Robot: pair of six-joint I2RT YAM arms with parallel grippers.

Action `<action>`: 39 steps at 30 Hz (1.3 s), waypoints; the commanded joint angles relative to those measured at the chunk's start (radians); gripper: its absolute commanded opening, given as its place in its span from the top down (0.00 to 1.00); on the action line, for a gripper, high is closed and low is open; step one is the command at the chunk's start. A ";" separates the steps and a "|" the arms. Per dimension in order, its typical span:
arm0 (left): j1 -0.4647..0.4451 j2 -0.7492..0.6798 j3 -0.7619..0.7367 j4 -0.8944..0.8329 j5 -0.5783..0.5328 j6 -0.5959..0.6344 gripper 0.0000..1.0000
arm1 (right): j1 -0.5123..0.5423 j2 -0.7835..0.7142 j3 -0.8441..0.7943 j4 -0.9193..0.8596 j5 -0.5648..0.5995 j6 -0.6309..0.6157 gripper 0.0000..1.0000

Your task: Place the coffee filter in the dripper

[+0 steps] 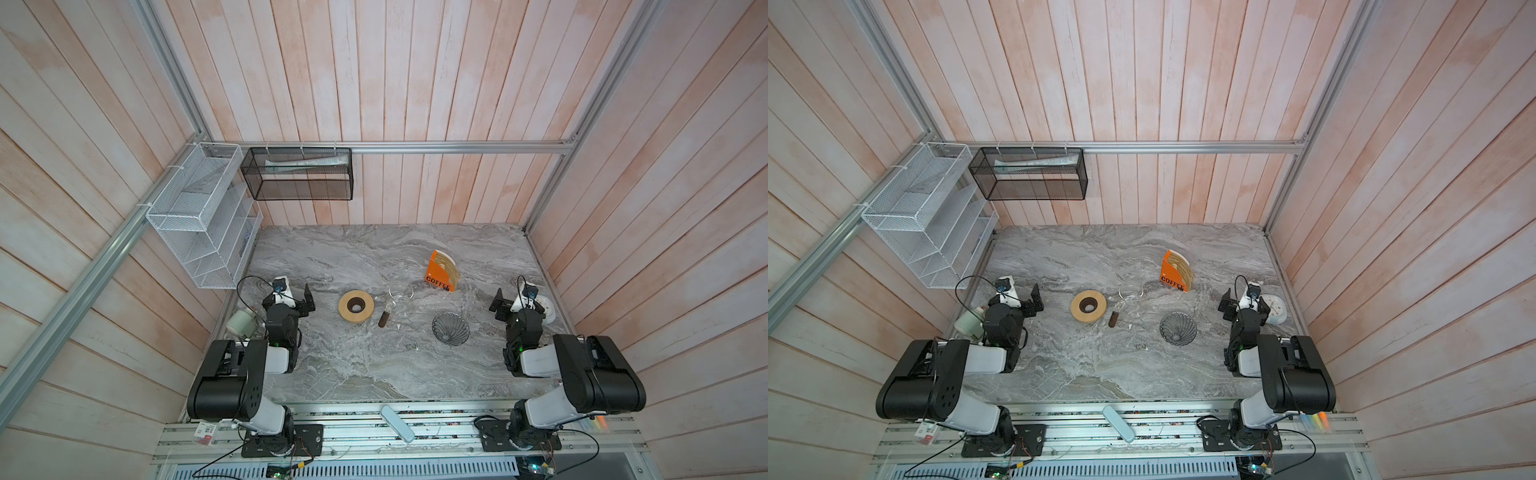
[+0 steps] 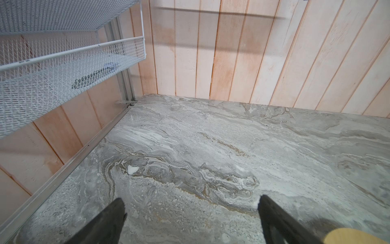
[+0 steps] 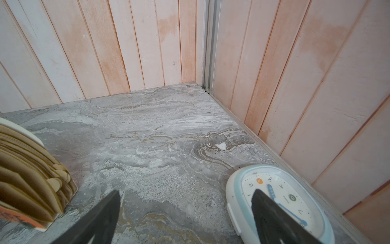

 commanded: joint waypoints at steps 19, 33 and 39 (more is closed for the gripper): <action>-0.004 -0.099 0.076 -0.204 -0.090 -0.016 0.30 | 0.052 -0.048 0.011 -0.014 0.057 -0.049 0.13; -0.154 -0.356 0.301 -0.736 0.047 -0.139 0.34 | 0.084 -0.098 0.374 -0.579 0.156 -0.034 0.22; -0.262 -0.408 0.378 -0.934 0.036 -0.191 0.25 | 0.162 -0.249 0.380 -0.718 0.084 0.062 0.22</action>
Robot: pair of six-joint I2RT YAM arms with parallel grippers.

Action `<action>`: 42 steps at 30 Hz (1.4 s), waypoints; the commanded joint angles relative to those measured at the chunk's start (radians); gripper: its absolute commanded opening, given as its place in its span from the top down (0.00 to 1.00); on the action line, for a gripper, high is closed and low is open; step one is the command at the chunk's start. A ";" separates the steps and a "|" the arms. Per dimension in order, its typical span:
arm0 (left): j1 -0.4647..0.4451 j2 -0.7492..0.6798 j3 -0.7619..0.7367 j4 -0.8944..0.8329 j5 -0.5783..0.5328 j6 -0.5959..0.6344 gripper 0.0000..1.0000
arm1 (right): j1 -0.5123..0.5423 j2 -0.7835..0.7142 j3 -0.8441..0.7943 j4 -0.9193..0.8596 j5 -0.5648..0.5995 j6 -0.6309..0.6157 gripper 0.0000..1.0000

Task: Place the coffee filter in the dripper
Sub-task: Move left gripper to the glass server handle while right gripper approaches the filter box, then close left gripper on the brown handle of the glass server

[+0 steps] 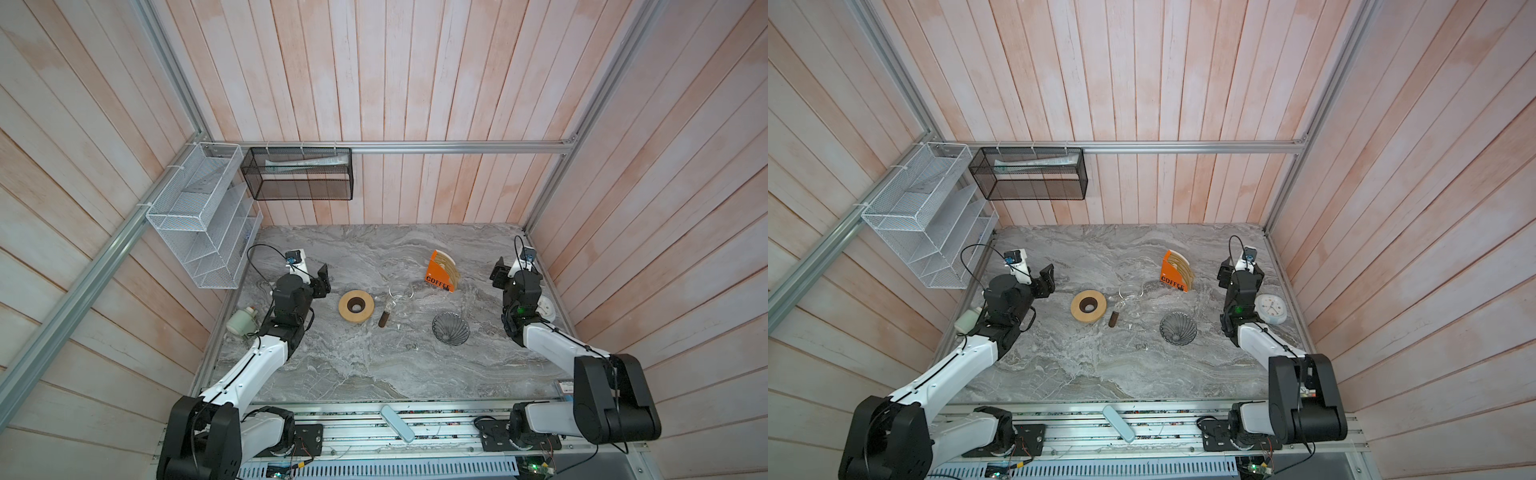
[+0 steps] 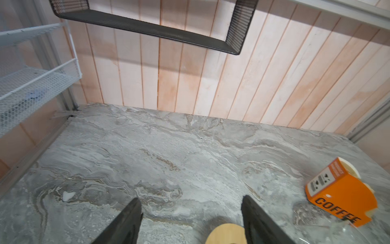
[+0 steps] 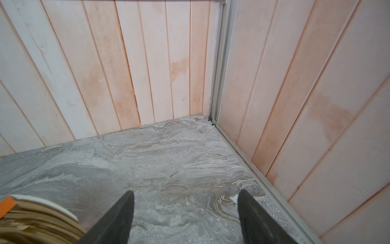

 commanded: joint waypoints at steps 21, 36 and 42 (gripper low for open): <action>-0.388 0.074 -0.064 -0.117 0.151 -0.135 0.38 | 0.311 -0.291 -0.031 -0.502 -0.167 0.274 0.24; -0.447 0.335 0.044 -0.001 0.246 -0.119 0.49 | 0.311 -0.274 -0.052 -0.476 -0.204 0.298 0.24; -0.452 0.396 0.077 0.008 0.210 -0.112 0.53 | 0.311 -0.287 -0.052 -0.474 -0.215 0.310 0.24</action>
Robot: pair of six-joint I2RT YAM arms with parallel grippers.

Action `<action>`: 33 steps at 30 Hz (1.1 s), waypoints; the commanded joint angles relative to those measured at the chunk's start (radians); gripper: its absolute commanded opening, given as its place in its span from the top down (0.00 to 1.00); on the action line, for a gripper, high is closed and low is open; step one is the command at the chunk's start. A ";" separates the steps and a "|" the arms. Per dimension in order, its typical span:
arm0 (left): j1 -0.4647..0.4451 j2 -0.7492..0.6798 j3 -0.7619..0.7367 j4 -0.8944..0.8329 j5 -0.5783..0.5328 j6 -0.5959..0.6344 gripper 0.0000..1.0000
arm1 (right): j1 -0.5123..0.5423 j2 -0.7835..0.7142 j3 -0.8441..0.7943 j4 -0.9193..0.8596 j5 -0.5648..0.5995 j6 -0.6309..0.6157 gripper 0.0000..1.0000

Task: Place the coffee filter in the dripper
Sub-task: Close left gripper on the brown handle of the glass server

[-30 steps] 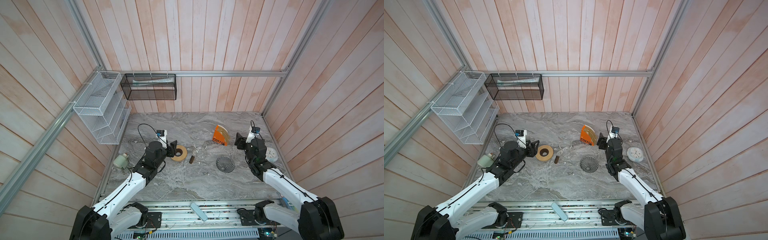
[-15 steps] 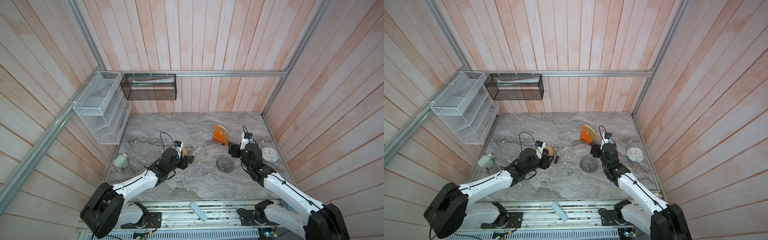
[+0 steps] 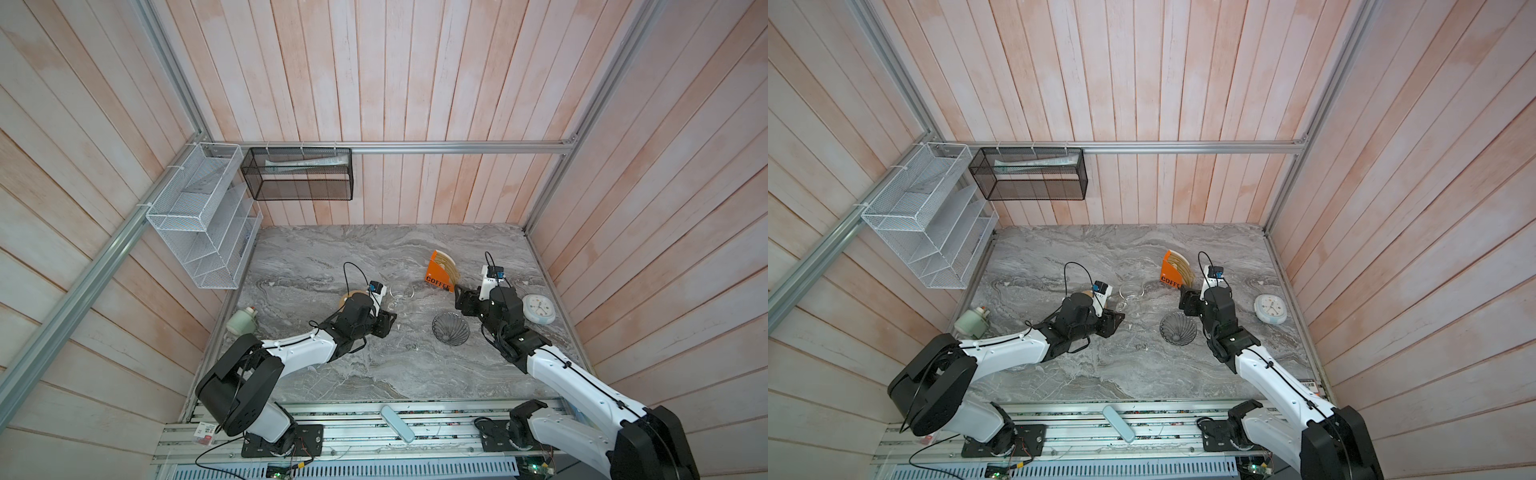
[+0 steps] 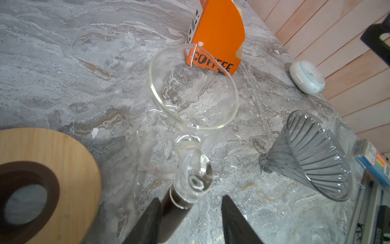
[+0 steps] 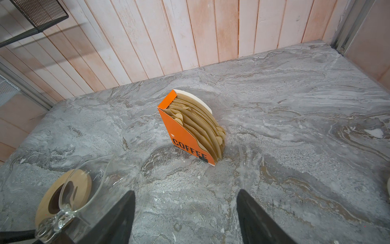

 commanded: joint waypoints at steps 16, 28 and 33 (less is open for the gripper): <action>-0.009 0.089 0.081 0.006 -0.079 0.068 0.65 | 0.005 -0.010 -0.010 0.003 -0.024 0.020 0.24; -0.022 0.114 0.100 -0.014 -0.115 0.091 0.59 | 0.005 -0.004 -0.007 0.000 -0.027 0.023 0.24; -0.044 0.123 0.111 -0.029 -0.143 0.103 0.59 | 0.005 -0.004 -0.007 0.000 -0.028 0.029 0.24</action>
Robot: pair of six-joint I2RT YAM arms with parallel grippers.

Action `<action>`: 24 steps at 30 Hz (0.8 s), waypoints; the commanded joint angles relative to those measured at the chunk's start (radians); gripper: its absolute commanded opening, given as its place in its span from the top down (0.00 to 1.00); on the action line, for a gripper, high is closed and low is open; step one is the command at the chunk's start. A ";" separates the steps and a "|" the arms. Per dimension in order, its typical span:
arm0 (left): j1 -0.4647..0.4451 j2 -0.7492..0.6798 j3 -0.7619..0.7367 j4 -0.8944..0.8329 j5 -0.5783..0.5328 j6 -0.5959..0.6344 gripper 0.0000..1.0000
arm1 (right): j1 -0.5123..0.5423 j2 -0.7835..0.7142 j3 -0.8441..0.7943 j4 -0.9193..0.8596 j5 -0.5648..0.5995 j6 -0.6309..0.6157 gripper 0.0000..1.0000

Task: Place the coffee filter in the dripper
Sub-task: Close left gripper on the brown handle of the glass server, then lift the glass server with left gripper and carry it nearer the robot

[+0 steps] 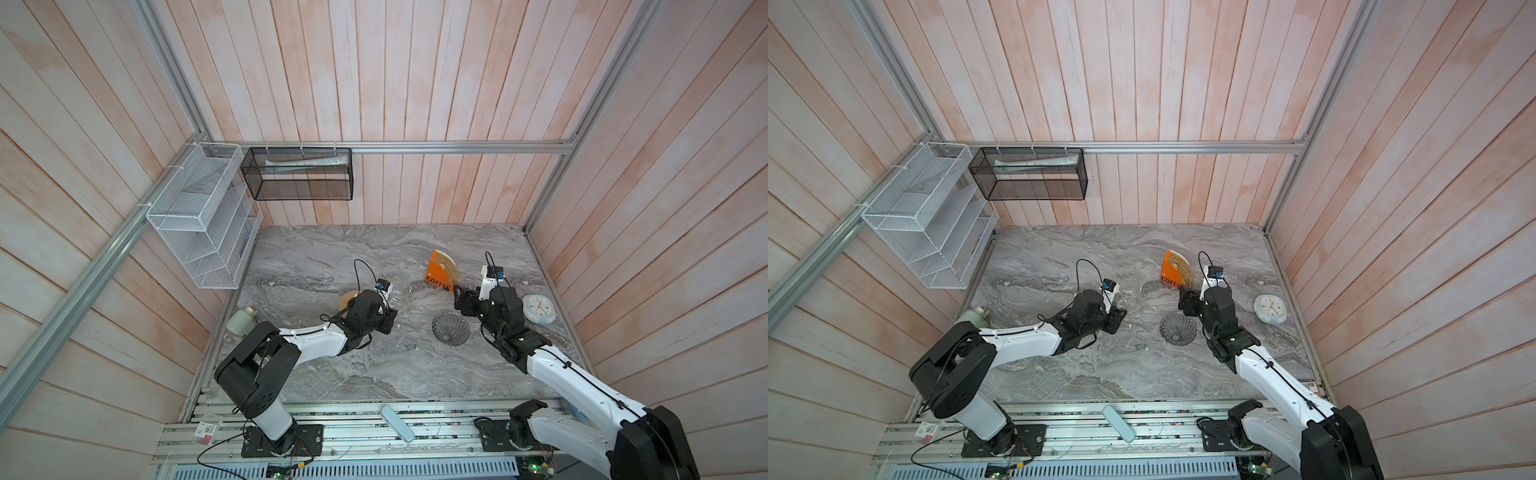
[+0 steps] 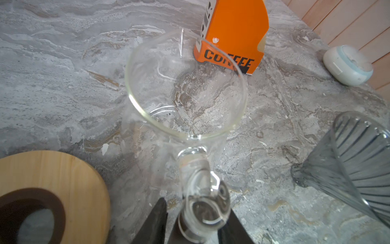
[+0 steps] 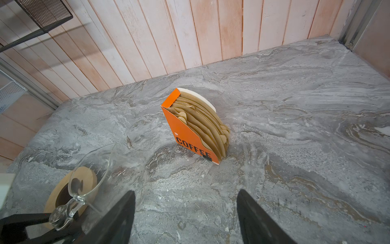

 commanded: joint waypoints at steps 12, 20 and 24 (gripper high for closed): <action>-0.023 0.002 0.030 -0.037 -0.080 0.041 0.88 | 0.005 -0.023 -0.014 -0.013 -0.004 0.022 0.24; -0.028 -0.052 0.002 -0.050 -0.029 0.061 0.96 | 0.005 -0.029 -0.016 -0.017 -0.004 0.026 0.24; -0.040 -0.100 -0.015 -0.082 -0.001 0.073 0.97 | 0.005 -0.036 -0.019 -0.019 -0.007 0.029 0.24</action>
